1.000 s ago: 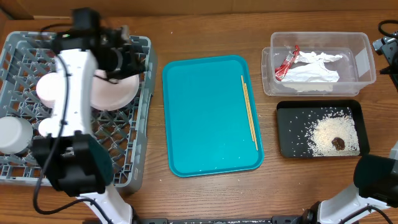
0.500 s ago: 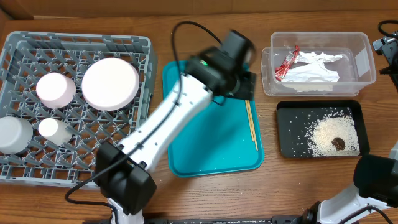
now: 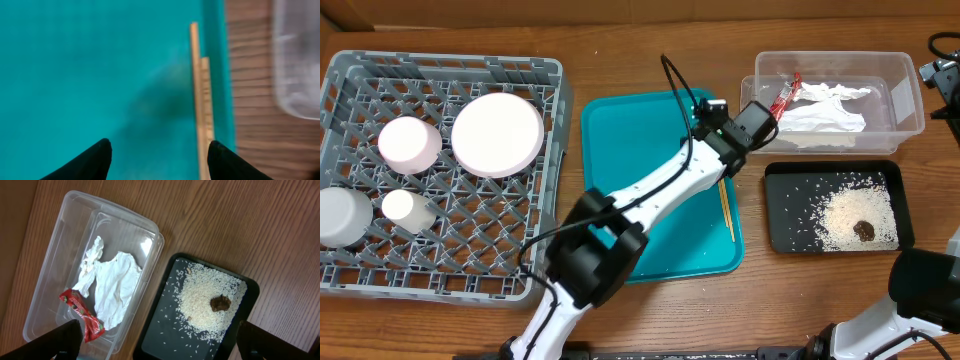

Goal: Sort waste into correct bins and load items into the dishwasher
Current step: 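Close the left gripper on one wooden chopstick and lift it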

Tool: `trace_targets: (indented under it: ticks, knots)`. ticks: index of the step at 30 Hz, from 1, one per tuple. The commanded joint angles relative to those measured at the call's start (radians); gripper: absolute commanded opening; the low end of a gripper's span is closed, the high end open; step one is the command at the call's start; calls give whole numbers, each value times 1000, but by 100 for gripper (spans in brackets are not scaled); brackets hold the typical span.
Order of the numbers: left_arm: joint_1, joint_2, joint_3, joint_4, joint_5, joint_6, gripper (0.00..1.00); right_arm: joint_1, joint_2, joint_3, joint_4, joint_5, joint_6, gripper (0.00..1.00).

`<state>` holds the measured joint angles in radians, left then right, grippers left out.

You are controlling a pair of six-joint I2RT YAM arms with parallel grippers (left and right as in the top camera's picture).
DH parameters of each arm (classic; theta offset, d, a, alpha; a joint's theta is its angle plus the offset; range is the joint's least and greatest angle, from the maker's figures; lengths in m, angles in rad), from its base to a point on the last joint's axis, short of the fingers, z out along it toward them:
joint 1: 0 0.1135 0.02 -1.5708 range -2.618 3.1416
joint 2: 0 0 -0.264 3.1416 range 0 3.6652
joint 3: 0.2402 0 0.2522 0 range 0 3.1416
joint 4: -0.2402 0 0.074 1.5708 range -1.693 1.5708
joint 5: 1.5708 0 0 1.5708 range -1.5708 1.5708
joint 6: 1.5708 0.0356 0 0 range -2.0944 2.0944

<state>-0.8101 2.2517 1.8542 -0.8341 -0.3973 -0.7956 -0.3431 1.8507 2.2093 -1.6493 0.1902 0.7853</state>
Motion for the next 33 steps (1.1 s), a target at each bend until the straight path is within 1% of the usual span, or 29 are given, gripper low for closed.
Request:
trace_targets:
  ticks: [1, 5, 11, 18, 25, 30, 33]
  knots:
    - [-4, 31, 11, 5, -43, -28, 63, 1, -7, 21, 3, 8, -1, 100]
    - [-10, 36, 11, 24, -39, -27, 59, 1, -7, 21, 3, 8, -1, 100]
    - [-10, 52, 11, 57, -21, -28, 59, 1, -7, 21, 3, 7, -1, 100]
    - [-10, 101, 9, 43, -15, -29, 59, 1, -7, 21, 3, 7, -1, 100]
    - [-10, 107, 9, 83, -2, -28, 59, 1, -7, 21, 3, 7, -1, 100]
    - [-9, 106, 10, 60, -2, -19, 56, 1, -7, 21, 3, 8, -1, 100]
    - [-9, 102, 31, 18, 3, -19, 55, 1, -7, 21, 3, 8, -1, 100]
